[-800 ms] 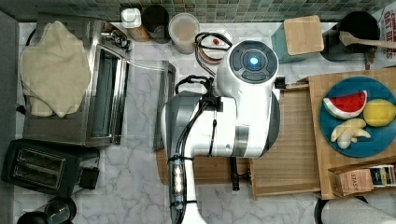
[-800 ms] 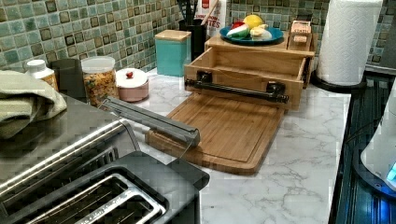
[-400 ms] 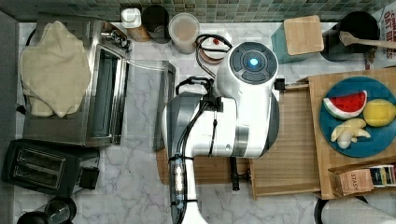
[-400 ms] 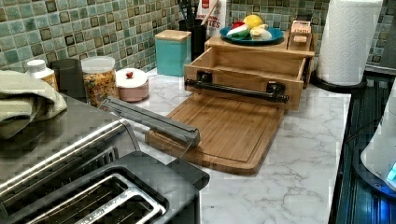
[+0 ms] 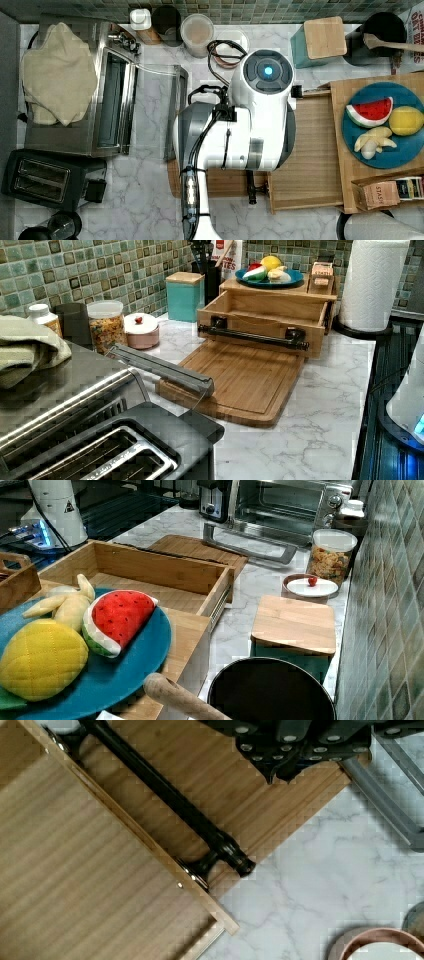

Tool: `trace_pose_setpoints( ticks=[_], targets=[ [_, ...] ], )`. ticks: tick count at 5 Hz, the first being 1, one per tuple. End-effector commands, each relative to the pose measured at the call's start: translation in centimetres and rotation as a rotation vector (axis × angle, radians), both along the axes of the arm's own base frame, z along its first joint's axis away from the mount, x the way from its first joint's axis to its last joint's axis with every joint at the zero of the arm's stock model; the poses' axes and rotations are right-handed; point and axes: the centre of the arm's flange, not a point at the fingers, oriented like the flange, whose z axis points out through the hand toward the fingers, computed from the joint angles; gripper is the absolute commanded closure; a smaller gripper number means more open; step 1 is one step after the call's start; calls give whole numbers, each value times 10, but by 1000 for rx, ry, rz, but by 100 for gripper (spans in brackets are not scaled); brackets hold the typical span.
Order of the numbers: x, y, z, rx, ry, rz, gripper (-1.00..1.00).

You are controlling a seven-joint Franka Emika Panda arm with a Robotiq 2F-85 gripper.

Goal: Close the drawer.

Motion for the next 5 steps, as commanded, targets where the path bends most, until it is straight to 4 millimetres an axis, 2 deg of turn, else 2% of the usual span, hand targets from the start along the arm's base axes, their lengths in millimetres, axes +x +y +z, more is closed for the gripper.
trace_pose_setpoints(
  ticks=[1, 2, 3, 4, 5],
  targets=[
    [-47, 54, -24, 48, -103, 468, 100],
    [-45, 61, -38, 35, -53, 465, 100],
    [-48, 52, -65, 40, -8, 530, 100],
    [-63, 45, -92, 18, -70, 659, 100],
    [-73, 51, -125, -29, -81, 691, 100]
  ],
)
